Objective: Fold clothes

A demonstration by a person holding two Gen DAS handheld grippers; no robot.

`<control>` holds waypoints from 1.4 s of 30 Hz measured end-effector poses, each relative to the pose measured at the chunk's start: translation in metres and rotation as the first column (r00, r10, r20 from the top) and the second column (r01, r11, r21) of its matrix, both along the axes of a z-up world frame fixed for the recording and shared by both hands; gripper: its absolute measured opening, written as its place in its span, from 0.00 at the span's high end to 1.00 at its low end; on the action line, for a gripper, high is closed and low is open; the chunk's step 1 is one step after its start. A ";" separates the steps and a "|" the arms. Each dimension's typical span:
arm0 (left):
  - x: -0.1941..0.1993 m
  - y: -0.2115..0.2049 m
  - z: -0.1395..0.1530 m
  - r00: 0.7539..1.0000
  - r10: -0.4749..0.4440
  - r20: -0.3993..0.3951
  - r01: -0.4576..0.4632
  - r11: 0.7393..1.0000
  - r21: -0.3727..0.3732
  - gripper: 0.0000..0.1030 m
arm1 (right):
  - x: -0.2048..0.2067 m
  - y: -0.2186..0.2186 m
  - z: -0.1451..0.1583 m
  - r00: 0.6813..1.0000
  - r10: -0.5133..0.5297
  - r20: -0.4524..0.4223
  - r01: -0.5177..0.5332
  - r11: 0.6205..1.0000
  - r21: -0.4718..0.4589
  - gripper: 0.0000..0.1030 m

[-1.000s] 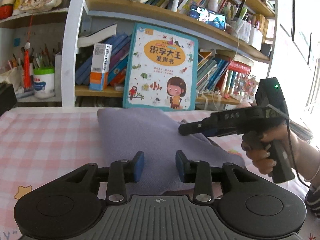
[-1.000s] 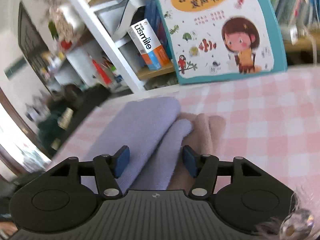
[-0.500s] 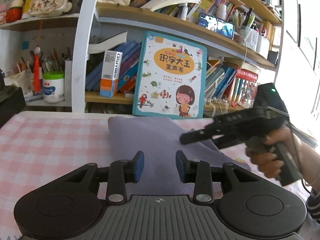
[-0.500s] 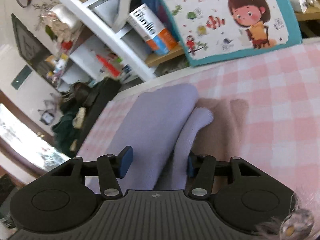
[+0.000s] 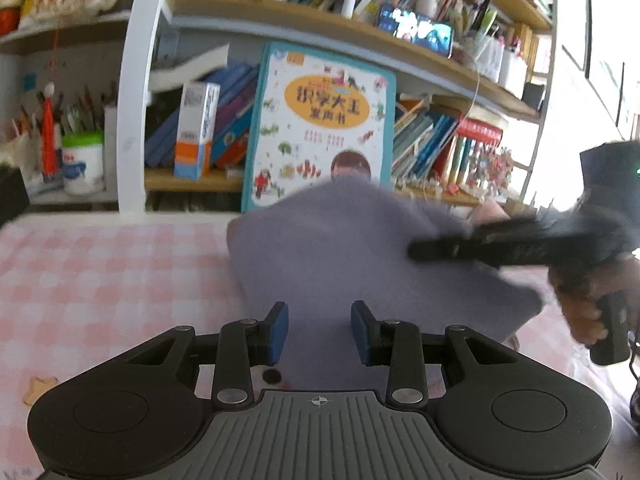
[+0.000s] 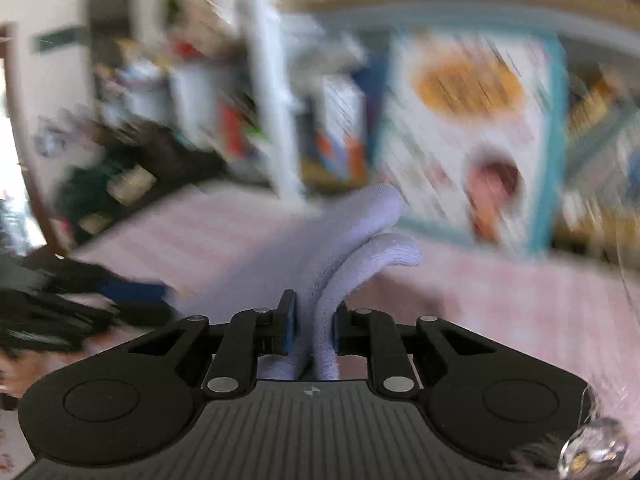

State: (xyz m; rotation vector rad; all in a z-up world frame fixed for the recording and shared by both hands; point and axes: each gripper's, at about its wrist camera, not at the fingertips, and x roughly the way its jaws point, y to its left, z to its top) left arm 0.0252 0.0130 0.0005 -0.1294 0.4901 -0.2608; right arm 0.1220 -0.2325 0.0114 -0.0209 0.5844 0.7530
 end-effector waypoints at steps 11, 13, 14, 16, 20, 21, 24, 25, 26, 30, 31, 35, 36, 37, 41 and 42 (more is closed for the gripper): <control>-0.006 -0.007 0.009 0.999 -0.029 0.032 0.029 1.000 0.001 0.66 | 0.011 -0.042 -0.020 0.965 -0.042 -0.259 0.092 0.978 0.187 0.65; -0.006 -0.011 0.009 0.999 -0.045 0.029 0.045 0.999 0.005 0.67 | 0.004 -0.044 -0.019 0.961 -0.036 -0.276 0.093 0.976 0.197 0.62; -0.006 -0.014 0.009 0.998 -0.057 0.026 0.057 0.998 0.013 0.67 | 0.001 -0.045 -0.019 0.960 -0.037 -0.279 0.094 0.976 0.196 0.62; -0.006 -0.019 0.007 0.997 -0.078 0.017 0.078 0.996 0.035 0.67 | -0.006 -0.047 -0.019 0.959 -0.040 -0.279 0.096 0.977 0.191 0.69; -0.005 -0.025 -0.002 0.997 -0.077 -0.027 0.079 0.993 0.089 0.67 | -0.015 -0.047 -0.013 0.968 -0.053 -0.247 0.101 0.978 0.184 0.88; -0.005 -0.024 -0.003 0.996 -0.076 -0.037 0.079 0.993 0.082 0.67 | -0.019 -0.046 -0.010 0.972 -0.055 -0.227 0.098 0.978 0.183 0.89; -0.004 -0.019 -0.006 0.995 -0.078 -0.054 0.081 0.995 0.053 0.67 | -0.033 -0.038 -0.004 0.987 -0.076 -0.142 0.094 0.988 0.122 0.89; -0.004 -0.020 -0.007 0.996 -0.079 -0.052 0.082 0.995 0.057 0.67 | -0.036 -0.033 -0.008 0.988 -0.089 -0.124 0.100 0.992 0.080 0.89; -0.004 -0.021 -0.007 0.996 -0.079 -0.050 0.082 0.995 0.063 0.67 | -0.037 -0.028 -0.013 0.989 -0.100 -0.108 0.105 0.994 0.041 0.89; -0.006 -0.024 -0.007 0.996 -0.078 -0.043 0.081 0.993 0.081 0.67 | -0.039 -0.023 -0.018 0.991 -0.111 -0.079 0.112 0.994 -0.001 0.88; -0.006 -0.024 -0.007 0.996 -0.076 -0.042 0.080 0.994 0.080 0.67 | -0.040 -0.023 -0.018 0.991 -0.113 -0.070 0.113 0.994 -0.009 0.87; -0.008 -0.024 -0.005 0.997 -0.068 -0.038 0.071 0.995 0.073 0.66 | -0.043 -0.020 -0.016 0.992 -0.120 -0.042 0.119 0.992 -0.037 0.84; -0.008 -0.024 -0.005 0.997 -0.065 -0.036 0.067 0.995 0.073 0.65 | -0.043 -0.020 -0.016 0.992 -0.122 -0.043 0.121 0.992 -0.037 0.83; -0.009 -0.024 -0.004 0.997 -0.063 -0.035 0.066 0.995 0.074 0.61 | -0.043 -0.020 -0.015 0.991 -0.125 -0.044 0.123 0.992 -0.035 0.82; -0.014 -0.026 0.002 0.999 -0.037 -0.021 0.039 0.993 0.110 0.37 | -0.045 -0.022 -0.014 0.990 -0.135 -0.036 0.134 0.990 -0.035 0.75; -0.016 -0.026 0.004 0.999 -0.029 -0.015 0.030 0.992 0.122 0.34 | -0.046 -0.022 -0.014 0.990 -0.138 -0.033 0.137 0.990 -0.036 0.68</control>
